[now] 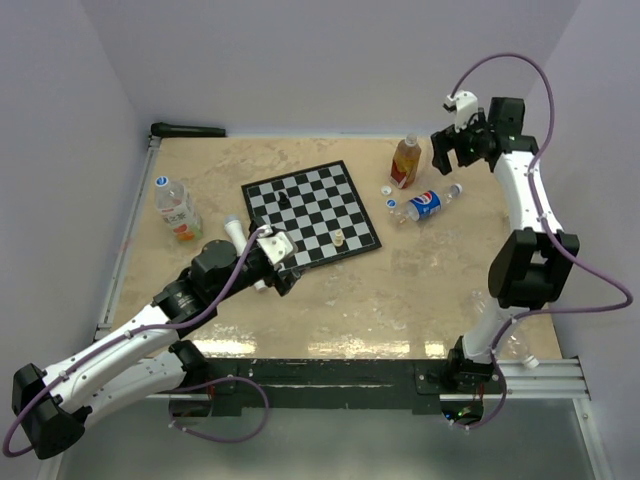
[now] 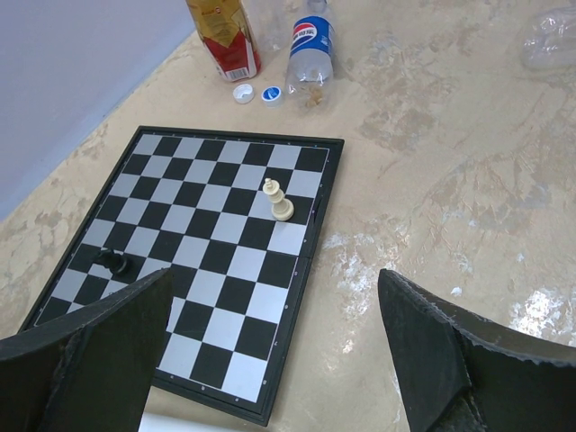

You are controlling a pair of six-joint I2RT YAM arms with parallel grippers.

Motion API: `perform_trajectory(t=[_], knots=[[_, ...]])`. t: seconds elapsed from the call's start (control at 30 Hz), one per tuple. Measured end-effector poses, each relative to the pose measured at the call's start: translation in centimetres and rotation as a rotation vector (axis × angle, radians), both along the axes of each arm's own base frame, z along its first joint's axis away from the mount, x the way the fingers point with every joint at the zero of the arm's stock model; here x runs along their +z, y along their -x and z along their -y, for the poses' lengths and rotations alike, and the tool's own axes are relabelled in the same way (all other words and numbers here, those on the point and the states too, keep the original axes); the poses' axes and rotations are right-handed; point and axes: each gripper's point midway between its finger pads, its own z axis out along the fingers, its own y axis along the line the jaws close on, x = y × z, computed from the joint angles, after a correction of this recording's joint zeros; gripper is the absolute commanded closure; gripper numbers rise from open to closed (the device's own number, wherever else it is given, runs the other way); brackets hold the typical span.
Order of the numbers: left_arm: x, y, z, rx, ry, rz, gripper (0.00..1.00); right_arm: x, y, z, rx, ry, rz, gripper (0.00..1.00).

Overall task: Unscrew the bottle caps
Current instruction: Pick up the plastic bottle at the center of the board.

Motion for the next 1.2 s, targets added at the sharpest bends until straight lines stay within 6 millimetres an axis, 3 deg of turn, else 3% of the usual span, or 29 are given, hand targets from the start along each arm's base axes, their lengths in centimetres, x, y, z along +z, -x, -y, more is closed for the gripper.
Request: perform_trajectory(t=[0.3,0.47,0.57,0.8,0.93,1.2], knots=[[0.1,0.0,-0.1,0.005,0.002,0.004,0.0,3.5,5.3,0.3,-0.068,0.004,0.139,0.02],[0.2,0.0,-0.1,0.005,0.004,0.005,0.0,4.9,7.2,-0.3,-0.112,-0.077,0.212,0.02],[0.2,0.0,-0.1,0.005,0.005,0.006,0.0,3.6,7.7,-1.5,-0.11,-0.17,0.185,0.02],[0.3,0.0,-0.2,0.005,0.007,0.008,0.0,-3.8,10.3,-4.2,-0.169,-0.414,0.014,0.02],[0.3,0.0,-0.2,0.005,0.007,0.008,0.0,-3.9,10.5,-4.6,-0.249,-0.525,0.015,0.02],[0.2,0.0,-0.2,0.009,0.004,0.006,0.0,-3.4,8.7,-2.9,-0.443,-0.629,0.068,0.02]])
